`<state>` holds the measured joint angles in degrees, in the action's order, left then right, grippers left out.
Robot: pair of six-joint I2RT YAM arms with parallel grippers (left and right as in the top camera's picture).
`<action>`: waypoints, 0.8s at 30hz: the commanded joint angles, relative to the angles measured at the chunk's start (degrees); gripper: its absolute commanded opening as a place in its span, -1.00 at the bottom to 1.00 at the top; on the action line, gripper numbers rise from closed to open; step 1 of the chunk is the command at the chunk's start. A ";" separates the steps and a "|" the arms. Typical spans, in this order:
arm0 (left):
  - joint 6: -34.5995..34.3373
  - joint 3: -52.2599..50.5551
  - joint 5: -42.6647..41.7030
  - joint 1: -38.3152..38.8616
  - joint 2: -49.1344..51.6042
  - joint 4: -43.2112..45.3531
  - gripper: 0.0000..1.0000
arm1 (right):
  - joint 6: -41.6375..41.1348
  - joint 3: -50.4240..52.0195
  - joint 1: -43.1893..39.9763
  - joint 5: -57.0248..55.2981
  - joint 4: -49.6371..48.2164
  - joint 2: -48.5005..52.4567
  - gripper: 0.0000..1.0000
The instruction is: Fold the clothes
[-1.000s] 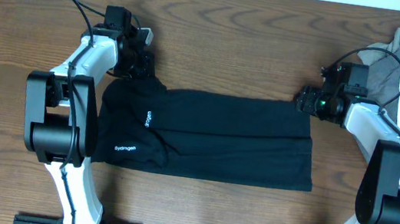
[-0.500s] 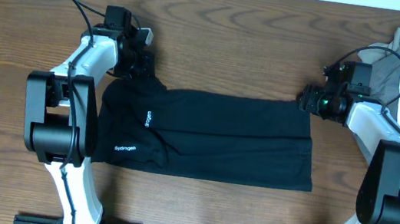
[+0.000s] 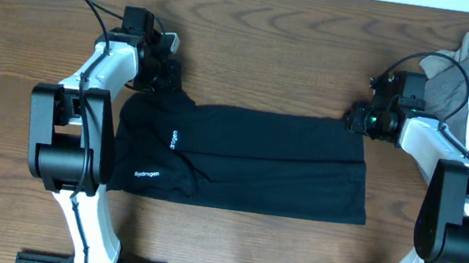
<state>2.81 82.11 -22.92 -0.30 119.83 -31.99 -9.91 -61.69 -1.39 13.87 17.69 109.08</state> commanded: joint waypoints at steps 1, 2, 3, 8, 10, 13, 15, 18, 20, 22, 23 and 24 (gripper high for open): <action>-0.48 0.63 0.44 -0.15 0.37 -0.50 -0.88 | 0.35 -0.46 0.61 -0.44 0.04 0.92 -0.32; -0.48 0.63 0.44 -0.15 0.37 -0.50 -0.88 | 0.35 -0.46 0.61 -0.59 0.04 0.92 -0.46; -0.50 0.63 0.44 -0.15 0.37 -0.48 -0.88 | 0.33 -0.46 0.61 -0.66 0.04 0.92 -0.64; -1.01 0.63 0.39 -0.15 -0.22 -0.57 -0.88 | -2.27 -0.46 0.55 -3.85 0.37 0.92 -0.97; -1.16 0.63 0.37 -0.15 -1.42 -0.90 -0.88 | -2.27 -0.57 0.35 -4.26 0.44 0.72 -0.98; -1.16 0.63 0.39 -0.15 -3.96 -1.42 -0.88 | -2.29 -0.61 -0.33 -4.24 0.42 -0.46 -0.98; -1.16 0.63 0.39 -0.15 -6.23 -2.14 -0.88 | -2.27 -0.61 -0.83 -4.48 0.63 -1.88 -0.97; -1.14 0.63 0.42 -0.17 -9.68 -3.93 -0.88 | -2.25 -0.61 -1.38 -4.83 1.49 -4.39 -0.97; -1.16 0.63 0.42 -0.15 -11.76 -5.29 -0.88 | -1.92 -0.61 -1.44 -5.25 2.27 -6.19 -0.98; -1.14 0.63 0.44 -0.15 -13.81 -7.04 -0.88 | -1.79 -0.61 -1.44 -5.95 3.23 -8.09 -0.98; -1.14 0.63 0.44 -0.15 -14.64 -7.98 -0.88 | -1.77 -0.61 -1.44 -5.95 3.80 -8.92 -0.97; -1.11 0.63 0.44 -0.17 -15.37 -9.03 -0.88 | -1.64 -0.61 -1.44 -5.97 4.61 -9.79 -0.98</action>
<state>1.72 82.11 -22.50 -0.30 107.15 -39.16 -11.53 -61.78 -2.42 9.39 21.30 103.28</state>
